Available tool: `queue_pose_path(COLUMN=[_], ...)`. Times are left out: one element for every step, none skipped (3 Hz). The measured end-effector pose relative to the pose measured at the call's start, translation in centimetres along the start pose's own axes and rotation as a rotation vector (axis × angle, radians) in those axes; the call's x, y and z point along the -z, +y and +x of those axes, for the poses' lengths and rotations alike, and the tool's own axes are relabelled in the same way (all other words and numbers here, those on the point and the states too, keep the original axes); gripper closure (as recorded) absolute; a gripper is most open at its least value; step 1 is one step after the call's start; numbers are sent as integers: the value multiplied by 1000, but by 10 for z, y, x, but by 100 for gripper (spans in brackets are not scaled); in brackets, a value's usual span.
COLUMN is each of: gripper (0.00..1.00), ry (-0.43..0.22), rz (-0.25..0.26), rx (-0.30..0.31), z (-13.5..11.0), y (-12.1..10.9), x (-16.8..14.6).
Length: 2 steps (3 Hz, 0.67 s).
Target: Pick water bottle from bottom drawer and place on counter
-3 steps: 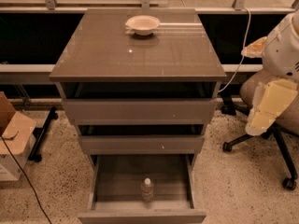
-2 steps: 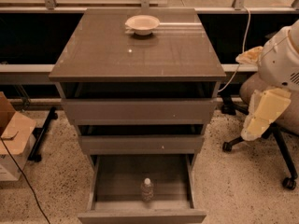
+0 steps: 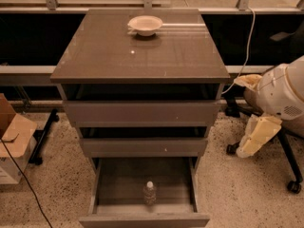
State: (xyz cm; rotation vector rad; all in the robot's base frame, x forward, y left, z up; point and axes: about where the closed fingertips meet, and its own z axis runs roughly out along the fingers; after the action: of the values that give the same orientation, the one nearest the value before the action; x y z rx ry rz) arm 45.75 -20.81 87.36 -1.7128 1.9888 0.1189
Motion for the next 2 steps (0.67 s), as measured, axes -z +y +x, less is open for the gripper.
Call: queue_pose_path(gripper=[0, 0], ry=[-60, -60], rz=[-8, -8], rx=[-28, -28], z=[29, 29], y=[3, 3], x=[-39, -39])
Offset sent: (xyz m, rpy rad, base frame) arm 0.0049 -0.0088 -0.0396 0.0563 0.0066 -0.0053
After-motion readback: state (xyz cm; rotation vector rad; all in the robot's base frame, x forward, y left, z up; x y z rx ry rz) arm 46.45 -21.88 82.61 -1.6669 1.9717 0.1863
